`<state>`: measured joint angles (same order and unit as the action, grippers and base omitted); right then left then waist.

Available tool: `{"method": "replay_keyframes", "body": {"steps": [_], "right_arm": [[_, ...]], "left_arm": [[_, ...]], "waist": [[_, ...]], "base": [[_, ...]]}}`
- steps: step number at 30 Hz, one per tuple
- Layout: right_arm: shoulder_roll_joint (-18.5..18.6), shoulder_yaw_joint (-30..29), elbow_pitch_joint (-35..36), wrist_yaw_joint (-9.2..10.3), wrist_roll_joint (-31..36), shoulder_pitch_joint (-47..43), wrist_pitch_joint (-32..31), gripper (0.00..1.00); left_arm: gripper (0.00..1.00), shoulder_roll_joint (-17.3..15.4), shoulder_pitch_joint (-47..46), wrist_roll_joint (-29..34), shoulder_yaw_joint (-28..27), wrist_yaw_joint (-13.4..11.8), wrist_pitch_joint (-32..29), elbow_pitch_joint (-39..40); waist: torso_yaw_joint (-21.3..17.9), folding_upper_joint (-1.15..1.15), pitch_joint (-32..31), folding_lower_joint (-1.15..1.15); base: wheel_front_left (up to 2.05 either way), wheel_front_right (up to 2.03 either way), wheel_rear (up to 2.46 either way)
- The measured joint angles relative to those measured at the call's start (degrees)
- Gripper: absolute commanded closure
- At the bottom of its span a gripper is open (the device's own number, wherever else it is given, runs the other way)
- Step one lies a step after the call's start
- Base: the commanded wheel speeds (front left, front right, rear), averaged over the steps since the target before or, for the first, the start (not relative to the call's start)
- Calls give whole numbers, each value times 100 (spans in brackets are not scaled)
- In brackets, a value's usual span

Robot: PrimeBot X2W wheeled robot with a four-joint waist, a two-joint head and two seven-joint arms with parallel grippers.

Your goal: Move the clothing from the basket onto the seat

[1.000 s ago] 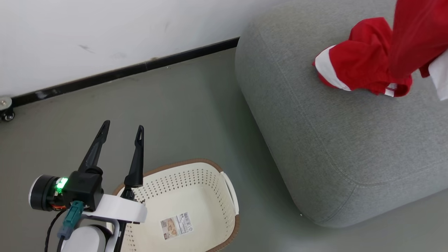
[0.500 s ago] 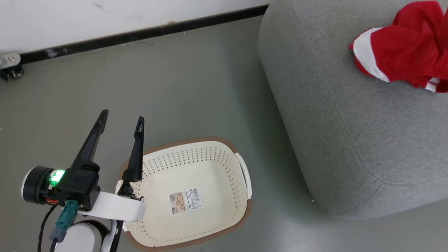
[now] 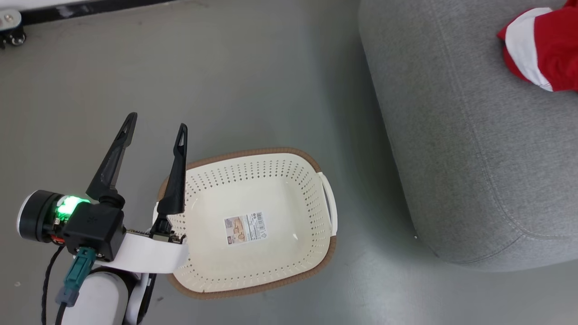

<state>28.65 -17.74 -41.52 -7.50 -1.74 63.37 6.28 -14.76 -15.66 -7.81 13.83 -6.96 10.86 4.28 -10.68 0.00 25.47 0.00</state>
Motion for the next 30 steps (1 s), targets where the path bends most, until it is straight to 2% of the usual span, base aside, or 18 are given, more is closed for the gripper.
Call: {"method": "replay_keyframes", "body": {"steps": [5,15,18,30], "right_arm": [[-80,-197,-369,1,132,-242,156,100],[-231,-420,-933,1,87,-468,358,100],[-438,-274,-1194,0,-38,-562,255,100],[-548,196,-1539,1,-238,-577,78,100]], "left_arm": [[0,-134,-9,99,-22,16,-87,85],[0,-155,-303,101,-4,62,-178,193],[0,-155,-379,101,16,94,-178,194],[0,-148,-494,101,10,99,-122,67]], "waist": [[75,0,225,0],[95,0,622,0],[27,0,730,0],[-278,0,847,0]], "base": [[0,0,0],[0,0,0],[0,0,0],[0,0,0]]}}
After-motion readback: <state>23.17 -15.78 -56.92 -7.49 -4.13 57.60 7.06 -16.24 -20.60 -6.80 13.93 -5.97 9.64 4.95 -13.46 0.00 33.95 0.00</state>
